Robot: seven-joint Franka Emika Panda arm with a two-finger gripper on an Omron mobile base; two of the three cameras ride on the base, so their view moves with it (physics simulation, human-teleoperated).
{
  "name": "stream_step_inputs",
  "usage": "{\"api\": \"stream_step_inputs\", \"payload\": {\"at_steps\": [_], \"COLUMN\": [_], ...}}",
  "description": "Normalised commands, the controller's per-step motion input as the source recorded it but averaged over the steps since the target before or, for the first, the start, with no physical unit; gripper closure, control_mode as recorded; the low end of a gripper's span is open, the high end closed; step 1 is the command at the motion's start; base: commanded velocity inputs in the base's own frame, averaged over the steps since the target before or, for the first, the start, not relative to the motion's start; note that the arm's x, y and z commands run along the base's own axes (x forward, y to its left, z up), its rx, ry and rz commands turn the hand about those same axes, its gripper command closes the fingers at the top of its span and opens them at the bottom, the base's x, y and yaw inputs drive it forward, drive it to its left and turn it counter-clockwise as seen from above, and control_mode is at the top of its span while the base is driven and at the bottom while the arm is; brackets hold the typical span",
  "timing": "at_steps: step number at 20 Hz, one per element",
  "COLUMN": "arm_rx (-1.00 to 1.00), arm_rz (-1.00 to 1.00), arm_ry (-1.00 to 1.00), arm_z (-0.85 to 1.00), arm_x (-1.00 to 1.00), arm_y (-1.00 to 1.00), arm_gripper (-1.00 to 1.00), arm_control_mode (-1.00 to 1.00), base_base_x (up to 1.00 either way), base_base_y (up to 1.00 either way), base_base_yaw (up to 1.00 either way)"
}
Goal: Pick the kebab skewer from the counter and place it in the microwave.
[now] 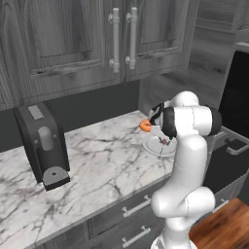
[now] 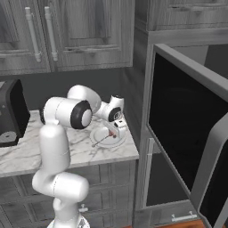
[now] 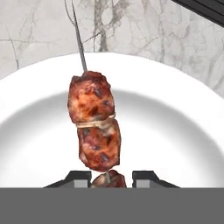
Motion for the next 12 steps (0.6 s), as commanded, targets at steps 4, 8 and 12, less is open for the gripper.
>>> {"api": "stream_step_inputs", "payload": {"at_steps": [4, 8, 12], "arm_rx": [0.00, 0.00, -0.03], "arm_rz": [0.00, 0.04, 0.08], "arm_ry": [-0.03, -0.05, -0.13], "arm_z": [0.47, 1.00, 0.99], "arm_x": [-0.37, -0.95, -1.00], "arm_y": [0.00, 0.14, 0.40], "arm_gripper": [1.00, 1.00, 1.00], "arm_control_mode": [-1.00, -1.00, -1.00], "base_base_x": [0.00, 0.00, 0.00], "base_base_y": [0.00, 0.00, 0.00], "base_base_yaw": [0.00, 0.00, 0.00]}}
